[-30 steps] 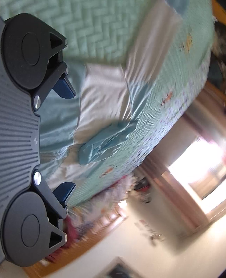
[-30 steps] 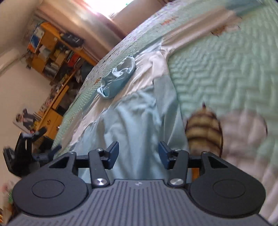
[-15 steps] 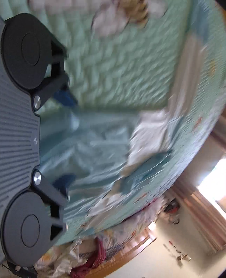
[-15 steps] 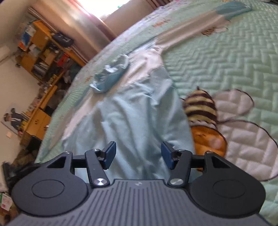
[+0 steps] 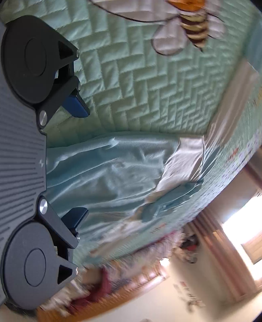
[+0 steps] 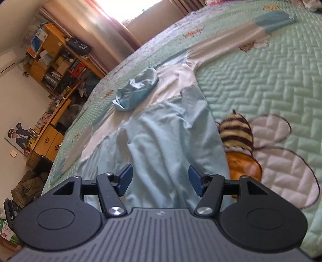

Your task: Fold clothes

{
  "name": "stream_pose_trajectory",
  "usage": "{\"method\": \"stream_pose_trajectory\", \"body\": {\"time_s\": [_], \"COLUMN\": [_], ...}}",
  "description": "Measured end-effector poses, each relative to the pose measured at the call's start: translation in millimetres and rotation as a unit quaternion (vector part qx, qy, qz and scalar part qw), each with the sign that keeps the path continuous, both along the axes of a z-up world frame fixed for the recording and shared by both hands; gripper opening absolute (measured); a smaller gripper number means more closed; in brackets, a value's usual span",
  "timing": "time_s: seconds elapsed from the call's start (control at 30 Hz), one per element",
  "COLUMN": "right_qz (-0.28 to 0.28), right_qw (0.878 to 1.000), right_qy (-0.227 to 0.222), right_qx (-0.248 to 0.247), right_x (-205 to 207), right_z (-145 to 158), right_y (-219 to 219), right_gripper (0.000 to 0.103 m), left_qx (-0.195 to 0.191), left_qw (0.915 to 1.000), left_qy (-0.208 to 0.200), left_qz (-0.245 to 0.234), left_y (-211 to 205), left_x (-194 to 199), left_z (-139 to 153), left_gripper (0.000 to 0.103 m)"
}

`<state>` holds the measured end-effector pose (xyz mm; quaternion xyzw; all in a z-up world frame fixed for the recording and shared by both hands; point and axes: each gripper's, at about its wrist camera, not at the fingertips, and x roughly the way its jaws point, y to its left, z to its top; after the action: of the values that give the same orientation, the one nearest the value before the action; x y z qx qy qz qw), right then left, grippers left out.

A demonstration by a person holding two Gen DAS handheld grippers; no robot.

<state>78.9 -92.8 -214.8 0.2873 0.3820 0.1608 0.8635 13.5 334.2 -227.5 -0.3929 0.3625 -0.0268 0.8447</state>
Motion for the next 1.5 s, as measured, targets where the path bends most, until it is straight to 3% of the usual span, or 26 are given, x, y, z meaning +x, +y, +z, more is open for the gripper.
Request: {"method": "stream_pose_trajectory", "body": {"time_s": [0.17, 0.2, 0.23, 0.33, 0.53, 0.63, 0.83, 1.17, 1.4, 1.47, 1.5], "right_qz": [0.0, 0.0, 0.001, 0.002, 0.002, 0.004, 0.008, 0.023, 0.077, 0.077, 0.076], "right_qw": [1.0, 1.0, 1.0, 1.0, 1.0, 1.0, 1.0, 0.996, 0.991, 0.992, 0.993], "right_qy": [0.02, 0.019, 0.019, 0.021, 0.025, 0.023, 0.011, -0.013, -0.054, -0.047, -0.043], "right_qx": [0.006, 0.005, 0.005, 0.006, 0.007, 0.004, -0.026, -0.084, -0.1, -0.089, -0.083], "right_x": [-0.9, -0.8, -0.8, -0.9, -0.5, -1.9, -4.5, -11.6, -27.3, -27.0, -26.5], "right_z": [-10.7, -10.5, -10.2, -11.0, -13.4, -13.2, -7.2, 2.7, 9.6, 5.2, 3.4], "right_y": [-2.0, -2.1, -2.3, -3.7, -3.6, -2.9, -0.6, -1.6, 13.8, 14.6, 13.9], "right_gripper": [0.063, 0.063, 0.063, 0.063, 0.063, 0.063, 0.063, 0.063, 0.066, 0.066, 0.066], "left_qx": [-0.004, -0.014, -0.024, -0.046, -0.086, -0.09, -0.031, -0.015, -0.041, -0.067, -0.081], "left_qw": [0.9999, 0.9998, 0.9996, 0.9989, 0.9962, 0.9958, 0.9991, 0.9994, 0.9984, 0.9971, 0.9962], "left_qy": [-0.009, -0.008, -0.007, -0.006, -0.004, -0.005, 0.027, 0.03, 0.034, 0.03, 0.026], "left_qz": [-0.01, -0.01, -0.009, -0.003, 0.015, 0.017, 0.006, 0.001, 0.02, 0.018, 0.016], "left_y": [-4.3, -2.2, -0.2, 4.0, 11.0, 9.6, 8.6, 19.3, 23.5, 23.2, 22.5], "left_x": [6.6, 6.0, 5.4, 0.8, -7.1, -4.7, -9.3, -13.4, -21.1, -24.2, -26.3], "left_z": [-5.2, -8.5, -11.9, -22.5, -43.9, -46.3, -22.1, -21.9, -22.9, -24.1, -24.2], "left_gripper": [0.087, 0.077, 0.057, 0.029, 0.004, 0.004, 0.001, 0.002, 0.003, 0.01, 0.024]}}
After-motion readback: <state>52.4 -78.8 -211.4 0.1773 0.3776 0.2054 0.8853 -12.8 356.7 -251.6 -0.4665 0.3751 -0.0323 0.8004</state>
